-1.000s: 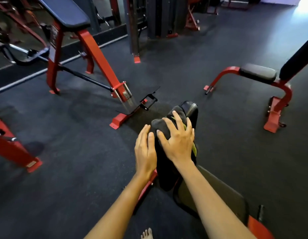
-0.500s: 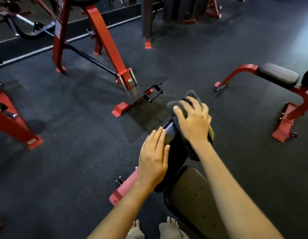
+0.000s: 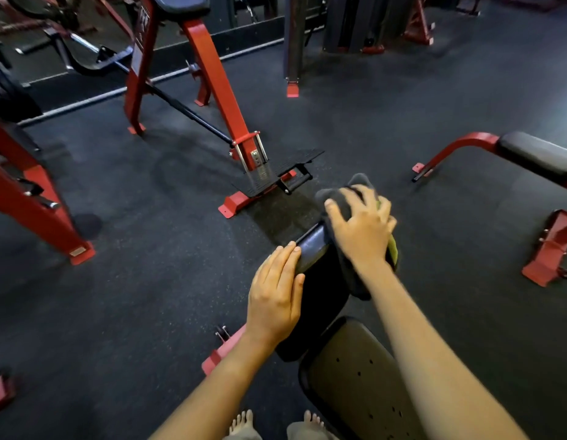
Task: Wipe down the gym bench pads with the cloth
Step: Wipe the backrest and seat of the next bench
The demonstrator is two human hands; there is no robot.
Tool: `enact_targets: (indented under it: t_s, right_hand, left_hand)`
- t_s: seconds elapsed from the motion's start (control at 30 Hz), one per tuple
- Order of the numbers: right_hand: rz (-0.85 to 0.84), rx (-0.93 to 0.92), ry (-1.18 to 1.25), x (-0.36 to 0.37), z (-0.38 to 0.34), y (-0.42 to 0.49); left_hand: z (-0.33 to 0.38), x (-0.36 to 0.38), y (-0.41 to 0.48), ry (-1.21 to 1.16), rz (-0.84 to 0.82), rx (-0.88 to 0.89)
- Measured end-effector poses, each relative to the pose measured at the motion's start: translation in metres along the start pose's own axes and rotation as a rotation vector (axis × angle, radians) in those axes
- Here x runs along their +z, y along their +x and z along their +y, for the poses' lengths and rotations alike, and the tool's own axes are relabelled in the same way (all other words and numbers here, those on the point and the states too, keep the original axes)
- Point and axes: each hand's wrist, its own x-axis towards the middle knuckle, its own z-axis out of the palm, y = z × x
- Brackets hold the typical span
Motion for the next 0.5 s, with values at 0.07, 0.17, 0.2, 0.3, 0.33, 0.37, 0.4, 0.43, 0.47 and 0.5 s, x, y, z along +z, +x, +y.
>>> enact_targets:
  t_s: [0.07,0.17,0.2,0.3,0.33,0.37,0.4,0.43,0.47,0.5]
  right_hand:
    - [0.088,-0.121,-0.026,0.006,-0.015,-0.034]
    - [0.106,-0.23,-0.012,0.008,-0.021,-0.055]
    - [0.106,-0.257,-0.005,0.006,-0.017,-0.048]
    - [0.091,-0.199,0.01,0.004,0.003,-0.015]
    - [0.054,-0.129,0.045,0.003,0.009,-0.002]
    - [-0.001,-0.042,0.091,0.002,0.013,0.01]
    - [-0.049,0.038,0.123,0.001,0.016,0.018]
    - [-0.074,0.083,0.123,0.001,0.018,0.022]
    - [-0.074,0.089,0.087,0.001,0.017,0.021]
    - [-0.063,0.067,0.04,-0.001,0.013,0.015]
  left_hand:
    - [-0.001,0.001,0.001,0.003,0.003,0.005]
    - [0.0,0.0,-0.001,-0.005,-0.003,-0.003]
    - [0.001,0.0,-0.001,-0.004,-0.01,-0.007]
    - [0.002,-0.001,0.0,0.004,-0.02,-0.02]
    - [0.002,-0.001,0.0,0.008,-0.018,-0.025]
    - [0.003,-0.002,-0.001,0.011,-0.017,-0.028]
    - [0.004,-0.001,-0.001,0.012,-0.017,-0.032]
    - [0.005,-0.002,-0.001,0.012,-0.018,-0.036]
    - [0.005,-0.001,-0.001,0.012,-0.021,-0.04]
    - [0.005,-0.001,-0.001,0.013,-0.025,-0.042]
